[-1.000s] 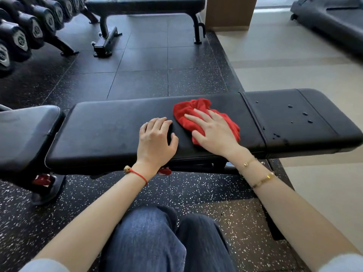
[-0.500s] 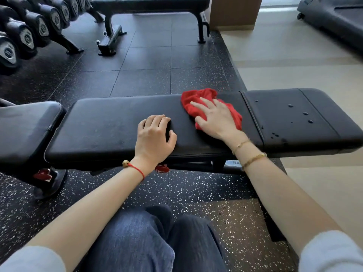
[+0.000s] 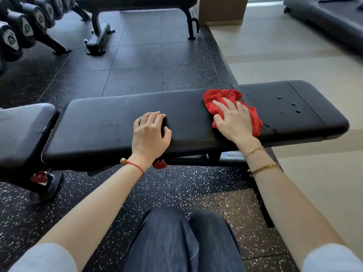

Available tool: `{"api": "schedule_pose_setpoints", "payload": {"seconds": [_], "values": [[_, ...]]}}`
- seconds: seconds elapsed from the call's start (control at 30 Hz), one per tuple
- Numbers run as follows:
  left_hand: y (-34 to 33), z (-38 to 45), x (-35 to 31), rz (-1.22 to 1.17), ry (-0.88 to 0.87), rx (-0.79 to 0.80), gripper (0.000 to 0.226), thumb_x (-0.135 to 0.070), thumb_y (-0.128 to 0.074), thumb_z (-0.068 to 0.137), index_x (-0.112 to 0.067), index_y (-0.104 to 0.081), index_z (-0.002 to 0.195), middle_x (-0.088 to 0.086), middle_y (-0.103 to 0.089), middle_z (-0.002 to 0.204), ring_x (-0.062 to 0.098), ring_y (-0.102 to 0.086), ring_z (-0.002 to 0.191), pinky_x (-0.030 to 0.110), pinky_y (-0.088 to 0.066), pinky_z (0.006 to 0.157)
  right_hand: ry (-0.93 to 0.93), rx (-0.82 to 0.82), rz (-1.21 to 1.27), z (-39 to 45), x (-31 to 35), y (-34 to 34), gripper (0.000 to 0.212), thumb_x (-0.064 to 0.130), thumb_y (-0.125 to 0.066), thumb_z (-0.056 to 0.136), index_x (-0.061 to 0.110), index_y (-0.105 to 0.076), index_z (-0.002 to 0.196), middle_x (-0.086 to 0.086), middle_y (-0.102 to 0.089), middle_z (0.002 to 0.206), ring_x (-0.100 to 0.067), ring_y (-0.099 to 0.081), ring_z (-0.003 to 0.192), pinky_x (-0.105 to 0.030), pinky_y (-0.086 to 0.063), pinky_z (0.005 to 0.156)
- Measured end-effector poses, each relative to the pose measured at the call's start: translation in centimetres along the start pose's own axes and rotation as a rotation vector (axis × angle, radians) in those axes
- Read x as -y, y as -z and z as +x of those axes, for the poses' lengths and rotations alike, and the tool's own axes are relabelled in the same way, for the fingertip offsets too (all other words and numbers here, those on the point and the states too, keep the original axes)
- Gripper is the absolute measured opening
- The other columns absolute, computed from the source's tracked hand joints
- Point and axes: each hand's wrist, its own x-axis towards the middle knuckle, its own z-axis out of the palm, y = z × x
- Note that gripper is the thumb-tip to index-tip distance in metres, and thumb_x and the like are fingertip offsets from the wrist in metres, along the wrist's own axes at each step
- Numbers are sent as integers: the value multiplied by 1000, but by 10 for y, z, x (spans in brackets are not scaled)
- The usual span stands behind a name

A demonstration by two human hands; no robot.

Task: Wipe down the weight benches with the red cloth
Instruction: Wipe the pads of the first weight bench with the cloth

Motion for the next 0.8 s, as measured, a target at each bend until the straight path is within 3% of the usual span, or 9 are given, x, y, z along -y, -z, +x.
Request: {"api": "schedule_pose_setpoints", "payload": {"seconds": [0.2, 0.33, 0.53, 0.8], "values": [[-1, -1, 0, -11, -2, 7, 45, -31, -44, 88, -9, -62, 124, 9, -62, 131, 29, -53, 126, 46, -37, 111, 224, -13, 16, -59, 17, -10, 54, 44, -39, 91, 45, -36, 145, 12, -32, 157, -26, -28, 142, -39, -15, 119], [-2, -1, 1, 8, -24, 15, 45, -30, -45, 89, -8, -62, 124, 10, -62, 131, 30, -53, 126, 47, -37, 111, 120, -22, 19, -29, 11, -7, 50, 43, -41, 94, 45, -38, 144, 11, -34, 156, -26, -31, 141, -40, -18, 119], [-2, 2, 2, 29, -16, 29, 46, -33, -40, 88, -11, -62, 122, 7, -62, 129, 28, -52, 125, 48, -37, 110, -45, 60, -52, 32, 15, -4, 52, 43, -38, 98, 43, -30, 149, 5, -23, 162, -34, -22, 145, -42, -11, 121], [-8, 1, 6, 23, -16, -9, 44, -32, -43, 87, -11, -62, 119, 9, -62, 128, 31, -52, 123, 48, -37, 109, 280, 72, -54, -48, 8, 5, 54, 41, -47, 94, 41, -36, 147, 6, -31, 158, -27, -30, 141, -36, -13, 120]]}}
